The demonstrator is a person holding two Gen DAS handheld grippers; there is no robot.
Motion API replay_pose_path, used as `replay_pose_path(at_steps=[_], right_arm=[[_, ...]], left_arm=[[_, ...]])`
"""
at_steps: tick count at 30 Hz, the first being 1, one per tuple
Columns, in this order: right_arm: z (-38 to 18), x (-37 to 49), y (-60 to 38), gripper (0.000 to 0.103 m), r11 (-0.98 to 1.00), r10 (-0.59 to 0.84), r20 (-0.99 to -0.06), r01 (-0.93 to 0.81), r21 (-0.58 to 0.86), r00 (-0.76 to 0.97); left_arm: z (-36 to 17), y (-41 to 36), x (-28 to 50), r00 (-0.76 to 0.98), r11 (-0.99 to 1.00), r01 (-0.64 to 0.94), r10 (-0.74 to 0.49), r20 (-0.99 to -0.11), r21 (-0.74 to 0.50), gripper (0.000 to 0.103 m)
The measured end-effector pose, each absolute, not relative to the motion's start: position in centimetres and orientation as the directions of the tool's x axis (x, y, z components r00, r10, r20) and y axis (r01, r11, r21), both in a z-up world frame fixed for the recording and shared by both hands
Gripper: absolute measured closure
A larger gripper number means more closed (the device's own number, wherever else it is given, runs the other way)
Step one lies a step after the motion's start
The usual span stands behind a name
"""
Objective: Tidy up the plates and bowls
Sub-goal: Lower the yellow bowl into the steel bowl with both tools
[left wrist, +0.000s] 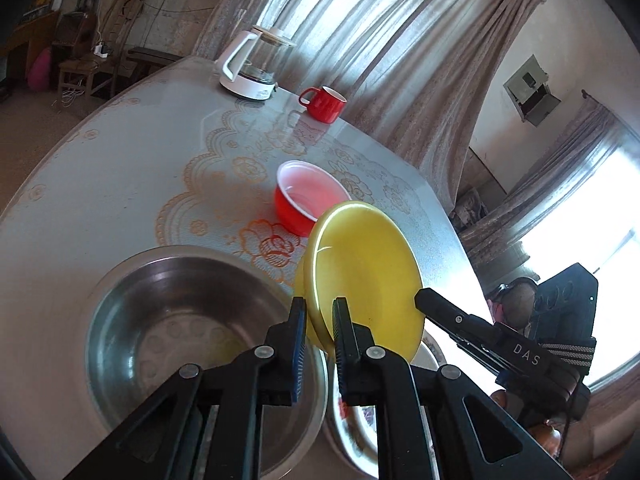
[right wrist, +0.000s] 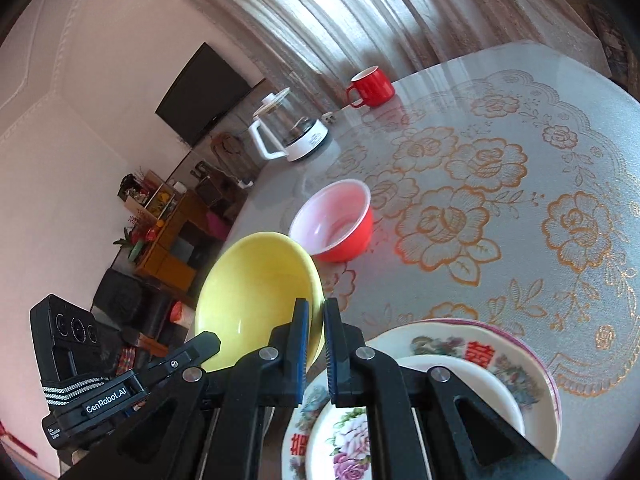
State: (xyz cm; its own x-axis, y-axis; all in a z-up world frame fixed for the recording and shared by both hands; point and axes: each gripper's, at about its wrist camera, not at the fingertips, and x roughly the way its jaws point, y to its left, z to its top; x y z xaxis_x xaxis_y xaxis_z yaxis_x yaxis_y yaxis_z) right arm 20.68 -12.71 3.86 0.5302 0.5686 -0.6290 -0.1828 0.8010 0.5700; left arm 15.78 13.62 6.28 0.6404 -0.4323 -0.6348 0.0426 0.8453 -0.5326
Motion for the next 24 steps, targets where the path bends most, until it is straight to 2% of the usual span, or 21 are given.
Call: replay_pose_path(at_steps=[5,11,24], right_arm=[[2.7,19.2,-8.3,0.096,0.785,0.611,-0.642,-0.248,0.568,0.464],[0.5,18.0,-5.2,0.096,0.788,0.614,-0.684,-0.264,0.556,0.394],[-0.8,17.2,-2.0,0.093,0.859,0.507,-0.769,-0.298,0.415,0.389]], left_arm=[[4.7,16.4,13.1,0.652,0.877,-0.011,-0.358,-0.668,-0.481,0.090],[1.7,18.3,11.6,0.632,0.869,-0.090,-0.328,-0.702,-0.486,0.090],[0.6,17.8,11.5,0.656,0.906,-0.090,-0.259,-0.709,-0.415,0.090]])
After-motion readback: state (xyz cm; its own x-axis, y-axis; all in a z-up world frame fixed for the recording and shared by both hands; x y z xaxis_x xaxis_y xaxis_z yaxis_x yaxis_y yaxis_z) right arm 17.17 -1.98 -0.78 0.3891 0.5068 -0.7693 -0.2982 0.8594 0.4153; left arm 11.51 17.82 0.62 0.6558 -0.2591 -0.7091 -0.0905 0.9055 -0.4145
